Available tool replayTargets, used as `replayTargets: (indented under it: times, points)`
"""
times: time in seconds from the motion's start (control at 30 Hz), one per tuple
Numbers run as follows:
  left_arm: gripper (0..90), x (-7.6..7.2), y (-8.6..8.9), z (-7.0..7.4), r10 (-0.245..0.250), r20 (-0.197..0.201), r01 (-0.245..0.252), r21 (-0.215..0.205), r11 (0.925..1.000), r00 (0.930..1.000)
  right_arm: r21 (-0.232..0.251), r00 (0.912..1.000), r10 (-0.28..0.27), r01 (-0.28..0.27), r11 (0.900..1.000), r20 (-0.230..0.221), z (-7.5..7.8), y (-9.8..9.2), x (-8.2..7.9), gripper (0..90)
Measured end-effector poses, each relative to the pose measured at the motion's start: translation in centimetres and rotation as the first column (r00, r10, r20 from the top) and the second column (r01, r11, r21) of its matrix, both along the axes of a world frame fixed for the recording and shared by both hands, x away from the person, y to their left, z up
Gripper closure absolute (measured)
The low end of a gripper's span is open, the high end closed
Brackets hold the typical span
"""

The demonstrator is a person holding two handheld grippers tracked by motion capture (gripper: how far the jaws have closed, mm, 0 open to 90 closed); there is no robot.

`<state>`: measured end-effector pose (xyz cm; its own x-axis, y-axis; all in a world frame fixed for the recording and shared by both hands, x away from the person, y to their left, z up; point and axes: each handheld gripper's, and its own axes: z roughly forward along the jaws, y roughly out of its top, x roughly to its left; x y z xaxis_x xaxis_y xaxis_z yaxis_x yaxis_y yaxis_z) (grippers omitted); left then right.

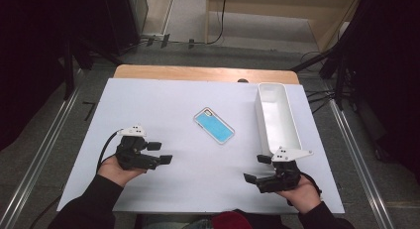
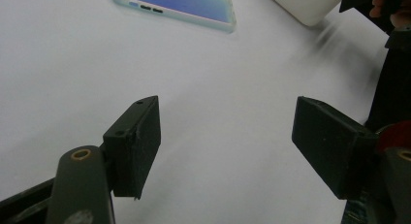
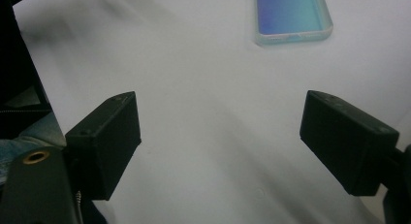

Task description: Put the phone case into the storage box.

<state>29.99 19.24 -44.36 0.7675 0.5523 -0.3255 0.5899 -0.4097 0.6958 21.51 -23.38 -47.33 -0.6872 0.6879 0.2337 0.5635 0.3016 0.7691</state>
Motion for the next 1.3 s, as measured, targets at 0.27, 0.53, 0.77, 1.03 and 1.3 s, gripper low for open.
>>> replayTargets:
  times: [0.27,0.53,0.77,1.03,1.3]
  points:
    - [25.6,1.6,-1.1,0.5,-0.012,0.008,0.012,0.013,0.9999,0.9999,0.003,1.0,-0.003,0.003,1.0,-0.006,0.0,-0.1,-0.1,13.2]
    - [25.7,3.0,-2.0,0.9,-0.019,0.004,0.019,0.019,0.9996,0.9998,0.002,0.9999,0.001,-0.001,1.0,-0.012,0.0,0.0,-0.1,13.3]
    - [25.6,3.9,-3.0,1.2,-0.026,0.006,0.026,0.032,0.9992,0.9996,-0.004,0.9999,0.003,-0.003,1.0,-0.01,0.0,0.0,-0.1,13.2]
    - [25.7,5.1,-4.6,1.5,-0.038,0.01,0.038,0.025,0.999,0.9992,-0.003,1.0,0.003,-0.003,1.0,-0.009,0.0,0.0,-0.1,13.2]
    - [28.3,6.6,-6.1,1.3,-0.051,0.013,0.051,0.026,0.9984,0.9986,-0.003,0.9999,0.0,0.0,1.0,-0.01,0.0,0.0,-0.1,13.2]
